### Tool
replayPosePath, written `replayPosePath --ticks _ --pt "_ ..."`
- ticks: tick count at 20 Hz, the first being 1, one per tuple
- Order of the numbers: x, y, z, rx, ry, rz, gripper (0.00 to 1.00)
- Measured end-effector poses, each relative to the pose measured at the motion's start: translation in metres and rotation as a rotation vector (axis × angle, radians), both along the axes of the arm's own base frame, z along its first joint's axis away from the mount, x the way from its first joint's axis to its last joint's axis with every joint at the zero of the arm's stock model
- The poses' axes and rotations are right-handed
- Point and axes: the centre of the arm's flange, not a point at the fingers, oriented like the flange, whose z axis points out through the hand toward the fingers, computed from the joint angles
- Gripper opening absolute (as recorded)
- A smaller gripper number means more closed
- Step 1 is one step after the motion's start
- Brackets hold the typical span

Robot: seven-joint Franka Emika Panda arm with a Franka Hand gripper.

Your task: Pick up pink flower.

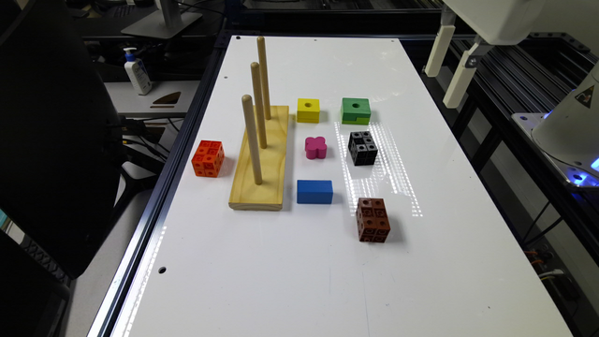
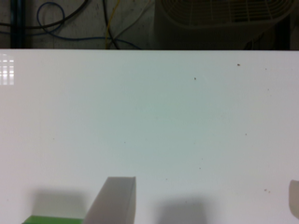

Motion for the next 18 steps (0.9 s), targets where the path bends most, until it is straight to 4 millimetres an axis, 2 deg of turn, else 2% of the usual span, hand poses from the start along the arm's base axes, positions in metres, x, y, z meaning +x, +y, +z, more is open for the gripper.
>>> replayPosePath --ticks 18 --pt "0.0066 -0.0006 0.008 0.001 -0.02 -0.003 1.0"
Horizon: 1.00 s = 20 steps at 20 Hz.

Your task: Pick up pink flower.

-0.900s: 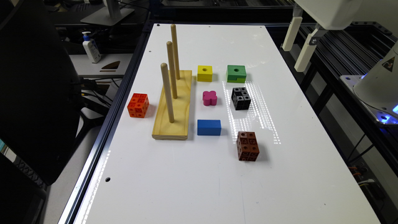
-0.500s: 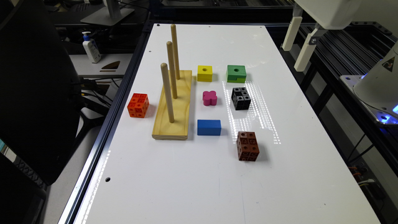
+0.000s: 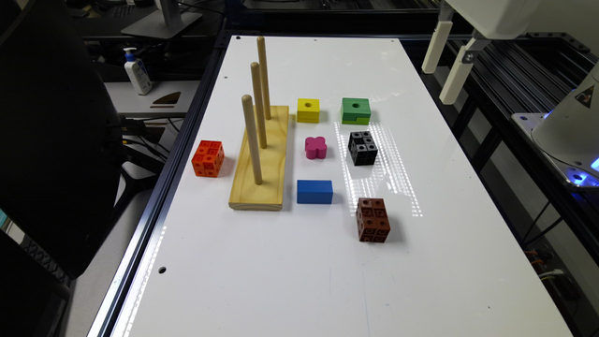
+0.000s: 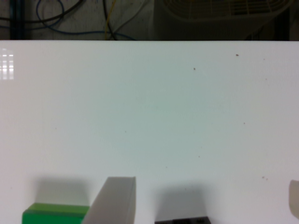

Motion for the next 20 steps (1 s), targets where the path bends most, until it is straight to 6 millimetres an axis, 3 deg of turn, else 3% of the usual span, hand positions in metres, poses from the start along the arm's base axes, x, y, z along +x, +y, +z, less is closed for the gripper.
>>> replayPosePath --ticks 11,20 --pt "0.011 0.001 0.006 0.002 -0.011 0.001 1.0" --pt "0.051 0.005 -0.002 0.01 -0.011 0.004 1.0"
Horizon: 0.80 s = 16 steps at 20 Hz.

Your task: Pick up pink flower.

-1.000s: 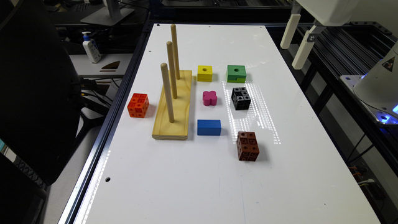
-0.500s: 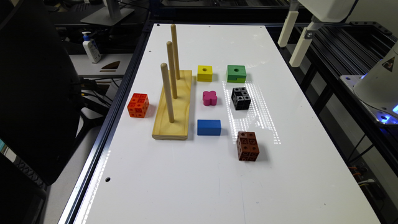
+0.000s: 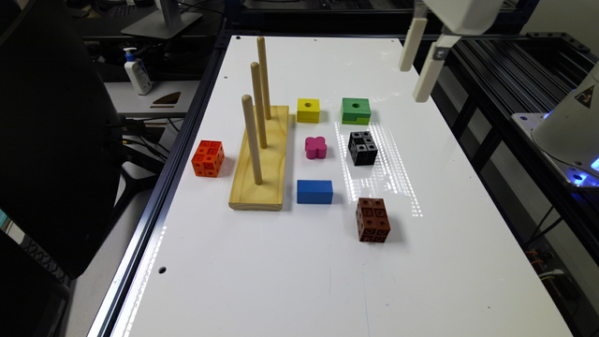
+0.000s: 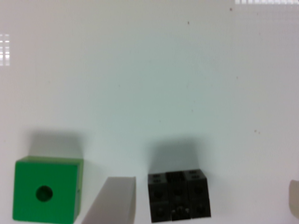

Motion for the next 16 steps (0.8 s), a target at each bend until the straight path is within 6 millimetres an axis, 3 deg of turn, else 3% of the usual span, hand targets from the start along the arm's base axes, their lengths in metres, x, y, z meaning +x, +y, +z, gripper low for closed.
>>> replayPosePath --ticks 7,16 --pt "0.024 0.002 -0.004 0.005 0.005 0.0 1.0" --pt "0.029 0.001 -0.002 0.006 -0.001 -0.003 1.0"
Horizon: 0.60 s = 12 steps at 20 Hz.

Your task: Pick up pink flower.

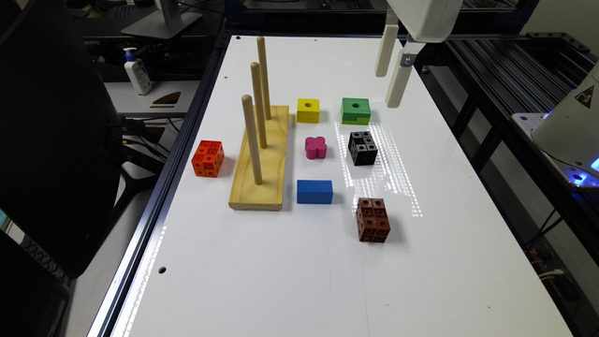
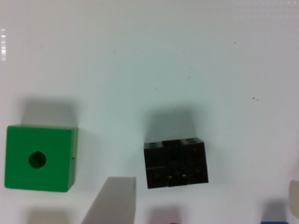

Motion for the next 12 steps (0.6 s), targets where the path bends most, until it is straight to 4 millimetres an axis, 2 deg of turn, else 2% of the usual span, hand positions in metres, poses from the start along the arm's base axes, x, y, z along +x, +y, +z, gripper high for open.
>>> replayPosePath --ticks 12 --pt "0.0094 -0.0013 0.0025 0.002 -0.007 -0.004 1.0"
